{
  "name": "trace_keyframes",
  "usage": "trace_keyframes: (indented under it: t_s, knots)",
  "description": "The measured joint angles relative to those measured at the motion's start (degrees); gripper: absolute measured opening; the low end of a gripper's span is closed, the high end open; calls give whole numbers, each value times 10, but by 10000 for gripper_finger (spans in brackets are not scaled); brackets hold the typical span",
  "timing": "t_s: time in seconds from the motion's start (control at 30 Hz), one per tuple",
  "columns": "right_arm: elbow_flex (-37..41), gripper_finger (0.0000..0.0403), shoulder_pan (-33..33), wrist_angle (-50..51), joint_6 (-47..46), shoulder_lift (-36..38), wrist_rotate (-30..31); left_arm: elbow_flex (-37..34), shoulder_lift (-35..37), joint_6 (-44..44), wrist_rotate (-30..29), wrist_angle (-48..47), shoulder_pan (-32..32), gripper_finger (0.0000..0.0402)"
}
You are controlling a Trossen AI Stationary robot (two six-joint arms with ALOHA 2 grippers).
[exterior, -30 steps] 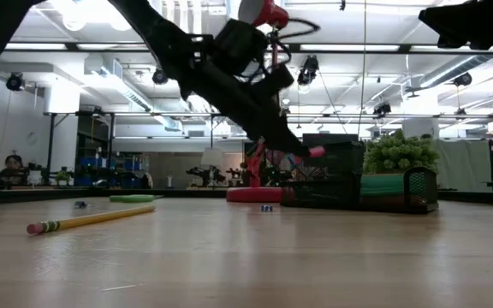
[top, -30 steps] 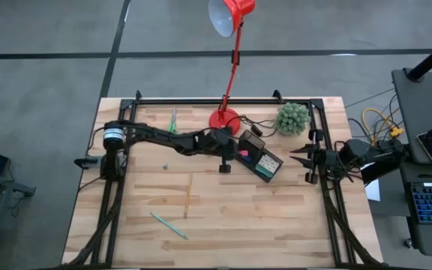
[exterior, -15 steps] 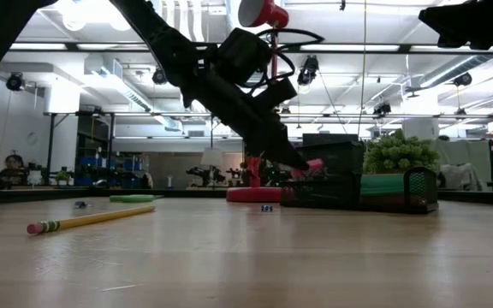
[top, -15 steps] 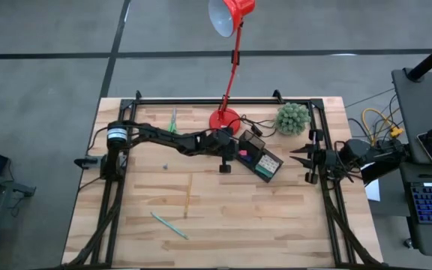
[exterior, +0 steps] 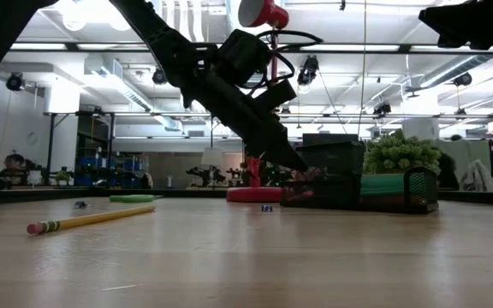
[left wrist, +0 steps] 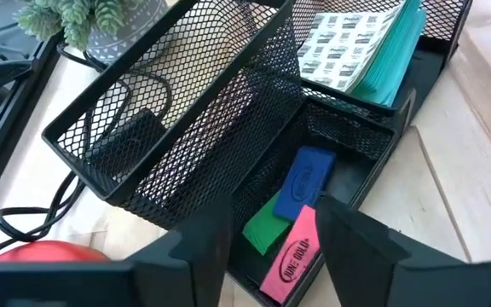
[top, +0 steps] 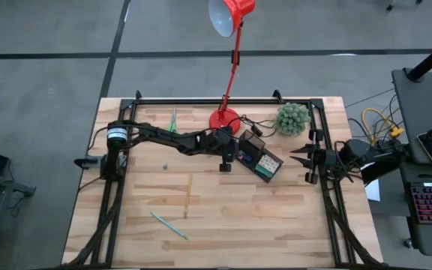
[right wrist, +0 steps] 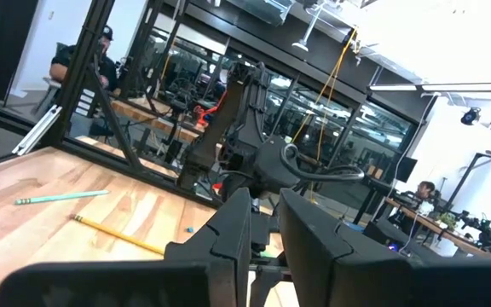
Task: Pick and place office supplies into organizer
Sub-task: Put the right binder clip into the desk organizer
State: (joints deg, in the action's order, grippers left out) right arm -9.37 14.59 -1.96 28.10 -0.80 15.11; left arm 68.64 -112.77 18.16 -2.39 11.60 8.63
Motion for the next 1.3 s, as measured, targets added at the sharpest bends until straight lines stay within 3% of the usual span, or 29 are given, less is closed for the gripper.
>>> trace_keyframes:
  t_s: [0.4,0.67,0.87,0.97,1.07,1.17,1.3]
  knots:
    - [0,56,0,0,3,0,0,0,23,-100,3,-34,-27,169]
    - [0,56,0,0,4,0,0,6,23,-366,20,-116,-33,169]
    - [0,56,0,0,2,0,0,21,23,-486,109,-168,-45,169]
    - [0,56,0,0,1,0,0,44,25,-544,113,-227,-55,169]
    - [0,56,0,-1,3,0,0,73,26,-553,79,-306,-66,169]
    - [0,56,0,-1,3,0,0,105,26,-557,-5,-398,-73,169]
    - [0,56,0,-1,4,0,0,122,26,-591,-72,-425,-74,169]
